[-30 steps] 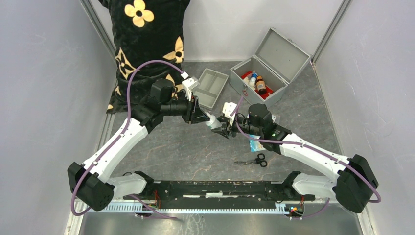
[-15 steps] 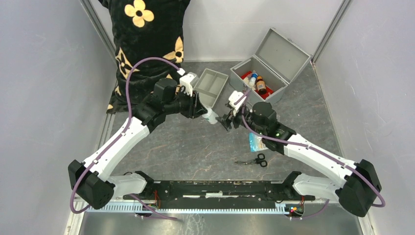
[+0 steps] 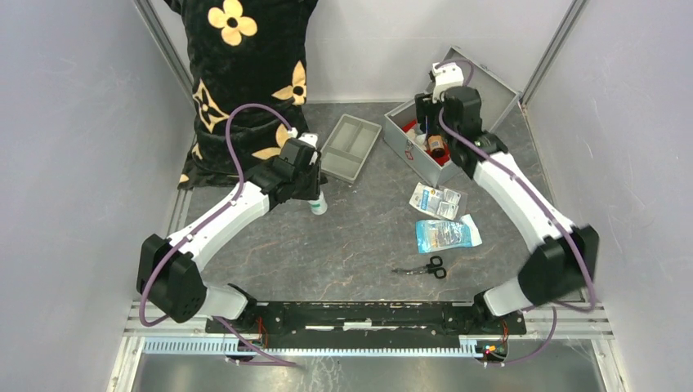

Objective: Organize the medicine kit
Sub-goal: Pick up the pill bottle from the medicine box.

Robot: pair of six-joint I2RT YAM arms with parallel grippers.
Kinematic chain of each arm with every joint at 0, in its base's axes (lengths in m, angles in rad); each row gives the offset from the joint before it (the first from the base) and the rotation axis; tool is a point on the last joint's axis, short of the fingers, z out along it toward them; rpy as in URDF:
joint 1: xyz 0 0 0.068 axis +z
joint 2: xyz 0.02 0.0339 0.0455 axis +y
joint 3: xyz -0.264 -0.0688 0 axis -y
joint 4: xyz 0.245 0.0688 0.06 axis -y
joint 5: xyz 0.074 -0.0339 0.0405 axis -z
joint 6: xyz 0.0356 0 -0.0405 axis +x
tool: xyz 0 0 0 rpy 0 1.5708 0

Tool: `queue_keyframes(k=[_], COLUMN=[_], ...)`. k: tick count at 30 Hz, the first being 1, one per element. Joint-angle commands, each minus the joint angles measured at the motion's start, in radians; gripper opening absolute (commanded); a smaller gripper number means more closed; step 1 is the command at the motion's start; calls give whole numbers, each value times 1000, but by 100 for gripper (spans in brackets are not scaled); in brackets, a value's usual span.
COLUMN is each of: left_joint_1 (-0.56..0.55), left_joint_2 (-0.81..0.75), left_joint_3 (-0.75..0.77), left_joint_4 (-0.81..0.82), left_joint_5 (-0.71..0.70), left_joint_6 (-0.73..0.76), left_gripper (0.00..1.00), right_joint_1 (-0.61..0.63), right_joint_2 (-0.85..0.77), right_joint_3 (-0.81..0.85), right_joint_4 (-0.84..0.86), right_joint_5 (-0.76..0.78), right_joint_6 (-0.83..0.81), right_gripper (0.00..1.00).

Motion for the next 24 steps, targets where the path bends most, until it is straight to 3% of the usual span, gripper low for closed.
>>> queue_keyframes(k=[1, 12, 24], left_joint_1=[2, 8, 14], left_joint_2=[-9, -15, -27], left_joint_3=[-6, -54, -87], left_joint_4=[-20, -37, -34], left_joint_5=[-141, -215, -176], left_joint_6=[-41, -20, -11], left_gripper=[3, 3, 3], right_joint_1=[-84, -218, -247], right_joint_2=[203, 560, 695], right_joint_3=[205, 528, 545], right_joint_4=[-283, -399, -372], right_joint_5=[-90, -149, -229], right_joint_6=[-15, -109, -137], right_gripper=[68, 61, 55])
